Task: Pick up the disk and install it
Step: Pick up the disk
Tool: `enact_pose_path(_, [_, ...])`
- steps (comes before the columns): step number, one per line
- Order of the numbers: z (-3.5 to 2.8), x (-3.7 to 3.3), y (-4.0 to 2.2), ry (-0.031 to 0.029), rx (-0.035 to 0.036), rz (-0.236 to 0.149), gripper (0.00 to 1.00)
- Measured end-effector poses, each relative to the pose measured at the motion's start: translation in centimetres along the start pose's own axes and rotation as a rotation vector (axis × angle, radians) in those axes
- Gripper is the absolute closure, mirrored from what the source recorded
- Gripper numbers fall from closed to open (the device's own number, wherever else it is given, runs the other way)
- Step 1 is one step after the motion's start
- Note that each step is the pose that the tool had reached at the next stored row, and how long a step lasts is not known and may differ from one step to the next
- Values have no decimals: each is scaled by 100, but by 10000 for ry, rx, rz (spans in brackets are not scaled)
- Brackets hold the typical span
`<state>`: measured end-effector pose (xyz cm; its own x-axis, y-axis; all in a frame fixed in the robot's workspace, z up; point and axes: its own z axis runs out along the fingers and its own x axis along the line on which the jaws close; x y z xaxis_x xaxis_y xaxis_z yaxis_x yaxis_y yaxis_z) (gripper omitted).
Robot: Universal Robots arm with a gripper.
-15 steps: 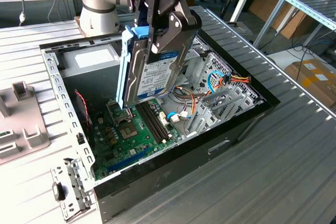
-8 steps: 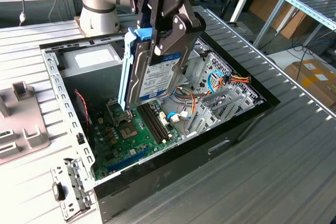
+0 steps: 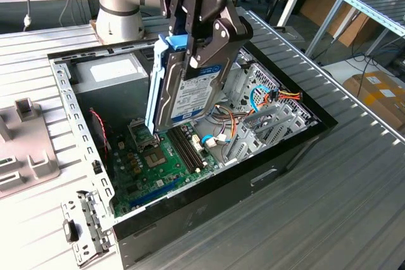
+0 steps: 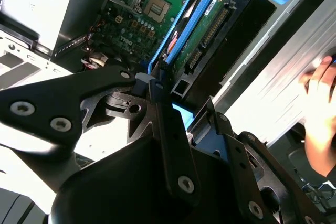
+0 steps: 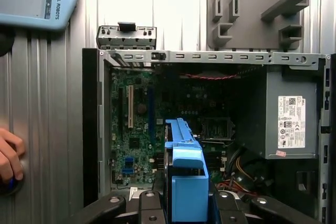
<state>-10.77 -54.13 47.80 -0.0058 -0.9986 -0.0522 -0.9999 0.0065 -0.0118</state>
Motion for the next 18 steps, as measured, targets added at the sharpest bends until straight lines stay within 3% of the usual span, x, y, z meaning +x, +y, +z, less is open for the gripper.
enact_pose_path(18, [5, 31, -150, 0, -1, 0, 63])
